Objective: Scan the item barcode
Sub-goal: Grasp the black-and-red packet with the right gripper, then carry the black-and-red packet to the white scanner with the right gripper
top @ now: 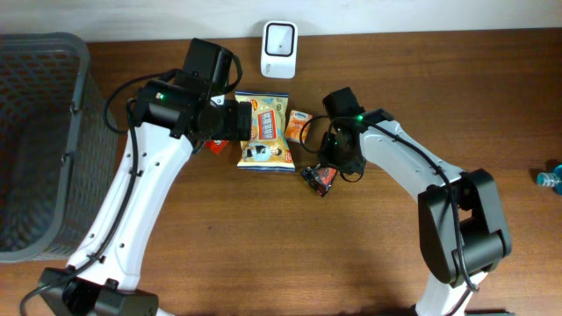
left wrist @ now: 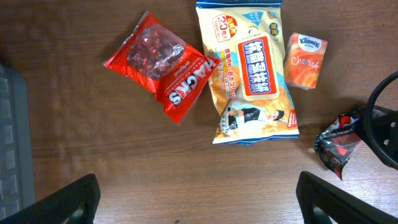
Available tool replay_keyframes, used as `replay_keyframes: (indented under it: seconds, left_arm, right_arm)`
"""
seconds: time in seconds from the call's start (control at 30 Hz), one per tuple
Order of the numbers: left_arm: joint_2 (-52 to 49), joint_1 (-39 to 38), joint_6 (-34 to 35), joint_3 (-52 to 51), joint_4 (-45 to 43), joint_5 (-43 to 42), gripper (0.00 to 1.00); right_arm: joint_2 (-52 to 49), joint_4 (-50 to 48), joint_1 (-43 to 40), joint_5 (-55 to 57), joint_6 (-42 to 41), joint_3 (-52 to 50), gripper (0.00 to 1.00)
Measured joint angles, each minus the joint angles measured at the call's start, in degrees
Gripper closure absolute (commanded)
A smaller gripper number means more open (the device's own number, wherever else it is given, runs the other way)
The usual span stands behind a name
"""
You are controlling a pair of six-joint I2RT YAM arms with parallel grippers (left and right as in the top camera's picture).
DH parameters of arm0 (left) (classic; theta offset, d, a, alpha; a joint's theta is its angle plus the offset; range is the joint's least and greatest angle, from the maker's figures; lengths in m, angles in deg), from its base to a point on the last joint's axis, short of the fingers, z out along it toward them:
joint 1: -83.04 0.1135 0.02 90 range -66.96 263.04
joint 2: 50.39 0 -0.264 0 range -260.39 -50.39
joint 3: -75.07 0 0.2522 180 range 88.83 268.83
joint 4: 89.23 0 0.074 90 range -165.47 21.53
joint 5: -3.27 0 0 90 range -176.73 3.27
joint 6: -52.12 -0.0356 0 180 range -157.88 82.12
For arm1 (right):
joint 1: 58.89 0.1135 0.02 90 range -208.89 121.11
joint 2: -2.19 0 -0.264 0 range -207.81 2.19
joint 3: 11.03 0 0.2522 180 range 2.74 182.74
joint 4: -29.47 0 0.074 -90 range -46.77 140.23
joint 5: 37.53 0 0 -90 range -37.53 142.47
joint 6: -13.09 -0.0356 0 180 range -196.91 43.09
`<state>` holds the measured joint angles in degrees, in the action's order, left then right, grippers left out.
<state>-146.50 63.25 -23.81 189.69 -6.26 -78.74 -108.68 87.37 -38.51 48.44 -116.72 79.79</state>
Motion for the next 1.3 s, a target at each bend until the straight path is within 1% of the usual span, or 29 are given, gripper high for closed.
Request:
replay_keyframes:
  seconds: [0.13, 0.33, 0.4, 0.43, 0.5, 0.53, 0.57, 0.87, 1.07, 1.17, 1.3]
  left_arm:
    - [0.0, 0.0, 0.0, 0.0, 0.0, 0.0, 0.01]
    - [0.0, 0.0, 0.0, 0.0, 0.0, 0.0, 0.01]
    - [0.0, 0.0, 0.0, 0.0, 0.0, 0.0, 0.01]
    - [0.0, 0.0, 0.0, 0.0, 0.0, 0.0, 0.01]
    - [0.0, 0.0, 0.0, 0.0, 0.0, 0.0, 0.01]
    - [0.0, 0.0, 0.0, 0.0, 0.0, 0.0, 0.01]
    - [0.0, 0.0, 0.0, 0.0, 0.0, 0.0, 0.01]
    - [0.0, 0.0, 0.0, 0.0, 0.0, 0.0, 0.01]
    - [0.0, 0.0, 0.0, 0.0, 0.0, 0.0, 0.01]
    - [0.0, 0.0, 0.0, 0.0, 0.0, 0.0, 0.01]
    - [0.0, 0.0, 0.0, 0.0, 0.0, 0.0, 0.01]
  right_arm:
    - [0.0, -1.0, 0.0, 0.0, -0.9, -0.5, 0.70]
    - [-0.2, -1.0, 0.0, -0.1, -2.2, -0.9, 0.78]
    - [-0.3, -1.0, 0.0, -0.2, -2.2, -0.9, 0.83]
    - [-0.4, -1.0, 0.0, -0.2, -2.4, -0.9, 0.84]
    - [-0.4, -1.0, 0.0, -0.2, -2.3, -0.9, 0.87]
    - [-0.5, -1.0, 0.0, -0.2, -2.3, -0.9, 0.94]
    - [-0.5, -1.0, 0.0, -0.2, -2.4, -0.9, 0.96]
    - [-0.5, -1.3, 0.0, -0.2, -1.9, -0.9, 0.96]
    - [-0.5, -2.3, 0.0, -0.2, 4.7, 2.0, 0.96]
    - [-0.5, -7.6, 0.0, -0.2, 8.9, 4.7, 0.96]
    - [-0.4, -21.2, 0.0, -0.1, 17.7, 6.3, 0.96]
